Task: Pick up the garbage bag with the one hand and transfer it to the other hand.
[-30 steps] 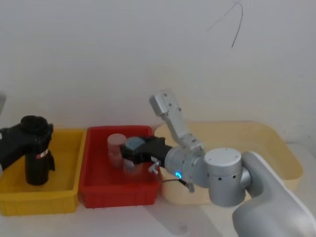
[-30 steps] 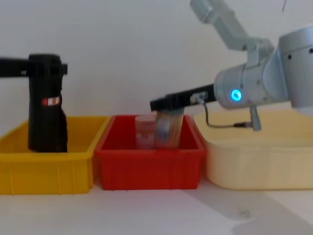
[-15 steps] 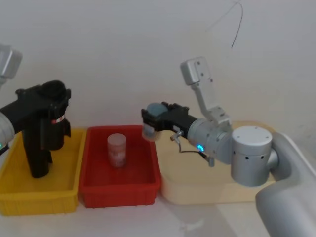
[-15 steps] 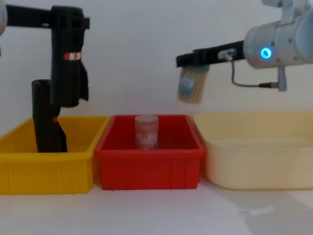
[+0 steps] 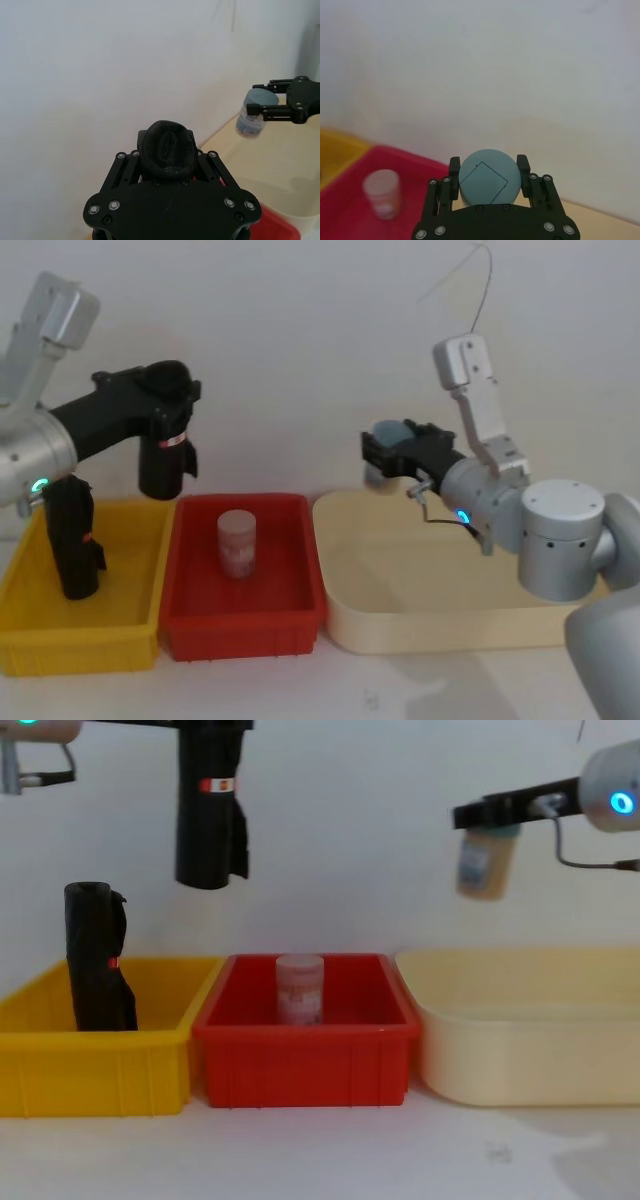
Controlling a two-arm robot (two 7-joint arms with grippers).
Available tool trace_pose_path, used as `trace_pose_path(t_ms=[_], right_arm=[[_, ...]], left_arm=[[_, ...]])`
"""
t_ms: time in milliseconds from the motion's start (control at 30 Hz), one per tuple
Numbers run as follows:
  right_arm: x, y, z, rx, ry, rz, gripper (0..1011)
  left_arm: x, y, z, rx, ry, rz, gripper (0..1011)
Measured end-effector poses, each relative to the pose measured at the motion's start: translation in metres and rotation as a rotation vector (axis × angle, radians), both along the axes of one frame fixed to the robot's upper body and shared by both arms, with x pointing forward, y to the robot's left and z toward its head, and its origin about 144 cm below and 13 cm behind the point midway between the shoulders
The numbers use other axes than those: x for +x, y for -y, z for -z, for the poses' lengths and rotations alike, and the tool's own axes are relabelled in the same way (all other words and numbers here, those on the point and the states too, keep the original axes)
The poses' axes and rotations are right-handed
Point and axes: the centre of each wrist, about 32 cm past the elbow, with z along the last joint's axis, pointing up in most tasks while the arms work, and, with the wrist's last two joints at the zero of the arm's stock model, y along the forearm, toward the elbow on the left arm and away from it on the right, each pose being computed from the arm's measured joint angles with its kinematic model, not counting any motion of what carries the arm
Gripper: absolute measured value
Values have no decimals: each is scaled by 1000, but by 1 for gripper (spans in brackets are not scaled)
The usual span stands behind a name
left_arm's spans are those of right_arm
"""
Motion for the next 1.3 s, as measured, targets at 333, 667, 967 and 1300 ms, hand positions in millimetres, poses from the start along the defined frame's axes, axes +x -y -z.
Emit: trace_pose_path(t_ms=[333, 667, 967, 1300], right_arm=[[-5, 31, 7, -38, -17, 131, 666], [-14, 51, 8, -23, -39, 188, 666], [-19, 55, 6, 17, -56, 180, 666], [-21, 50, 7, 28, -71, 175, 666]], left_arm=[[35, 21, -5, -13, 5, 147, 382], [80, 46, -2, -53, -10, 306, 382], [116, 69, 2, -86, -39, 413, 382], [125, 79, 1, -85, -46, 455, 382]])
